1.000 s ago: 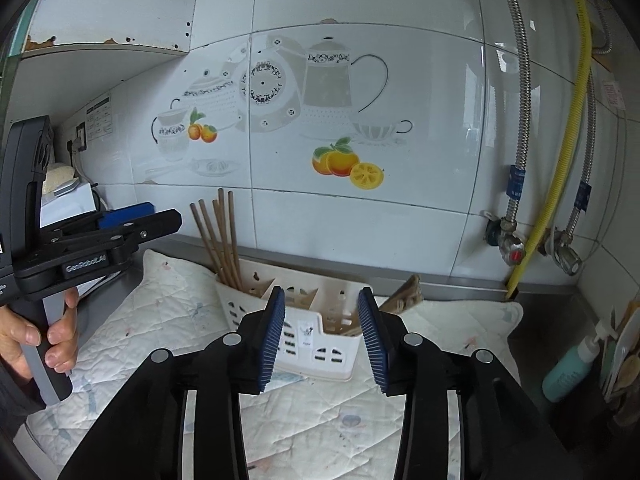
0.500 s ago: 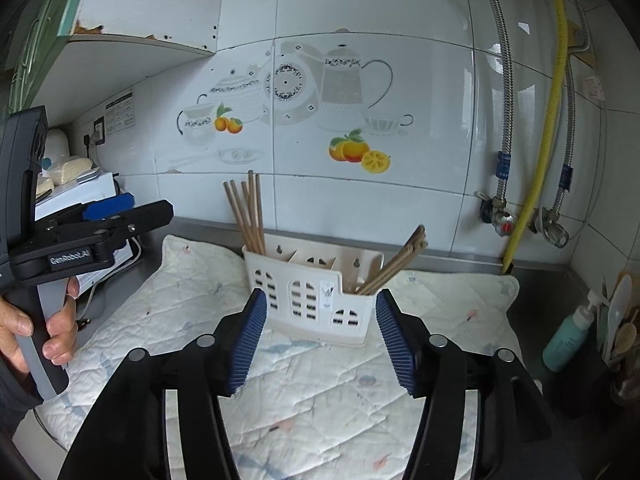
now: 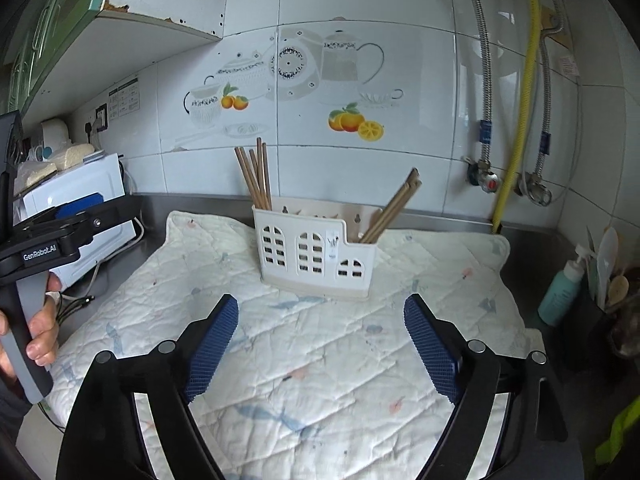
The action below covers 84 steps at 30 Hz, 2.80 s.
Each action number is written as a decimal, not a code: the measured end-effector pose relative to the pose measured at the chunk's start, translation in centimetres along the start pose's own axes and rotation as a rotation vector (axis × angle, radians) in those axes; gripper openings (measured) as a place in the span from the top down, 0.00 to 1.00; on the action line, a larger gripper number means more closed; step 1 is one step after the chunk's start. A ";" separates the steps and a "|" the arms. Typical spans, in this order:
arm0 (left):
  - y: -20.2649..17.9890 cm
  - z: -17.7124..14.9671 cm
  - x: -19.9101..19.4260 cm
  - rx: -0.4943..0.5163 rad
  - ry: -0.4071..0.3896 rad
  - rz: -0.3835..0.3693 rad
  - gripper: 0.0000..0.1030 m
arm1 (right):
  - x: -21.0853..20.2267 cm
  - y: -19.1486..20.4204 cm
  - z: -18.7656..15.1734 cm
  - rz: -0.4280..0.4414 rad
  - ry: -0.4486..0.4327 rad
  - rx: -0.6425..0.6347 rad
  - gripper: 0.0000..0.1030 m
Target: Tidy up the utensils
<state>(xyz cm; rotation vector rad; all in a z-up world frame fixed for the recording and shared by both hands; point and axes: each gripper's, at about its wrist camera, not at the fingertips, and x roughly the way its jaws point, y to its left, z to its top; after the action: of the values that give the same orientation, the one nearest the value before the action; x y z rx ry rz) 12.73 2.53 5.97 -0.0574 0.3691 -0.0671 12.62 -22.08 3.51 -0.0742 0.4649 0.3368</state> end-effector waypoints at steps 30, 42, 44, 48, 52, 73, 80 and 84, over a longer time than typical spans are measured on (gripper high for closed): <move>2.0 -7.4 -7.0 -0.037 -0.009 0.061 0.05 | -3.7 0.9 -5.2 -0.031 0.050 0.094 0.12; 1.2 -7.9 -7.2 0.001 -0.010 0.052 0.05 | -4.1 0.6 -6.0 -0.067 0.057 0.105 0.11; 1.1 -8.0 -7.0 0.005 -0.003 0.047 0.05 | -4.1 0.6 -6.0 -0.068 0.057 0.103 0.11; 0.9 -8.3 -6.8 0.009 0.007 0.035 0.05 | -3.9 0.5 -6.1 -0.074 0.061 0.097 0.11; 0.7 -8.5 -6.6 0.018 0.009 0.031 0.05 | -3.7 0.5 -6.1 -0.073 0.067 0.091 0.11; -0.1 -9.5 -5.3 0.058 0.065 0.018 0.05 | -2.7 0.8 -6.4 -0.072 0.094 0.077 0.10; -0.2 -9.4 -5.1 0.050 0.075 0.018 0.05 | -2.6 0.8 -6.4 -0.067 0.098 0.078 0.10; -0.3 -9.4 -4.8 0.055 0.087 0.021 0.05 | -2.4 0.8 -6.5 -0.062 0.102 0.076 0.10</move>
<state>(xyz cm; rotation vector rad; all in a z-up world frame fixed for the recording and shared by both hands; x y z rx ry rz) 4.78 2.17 -1.07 0.0033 0.4541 -0.0594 7.53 -22.96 -1.21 -0.0315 0.5750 0.2549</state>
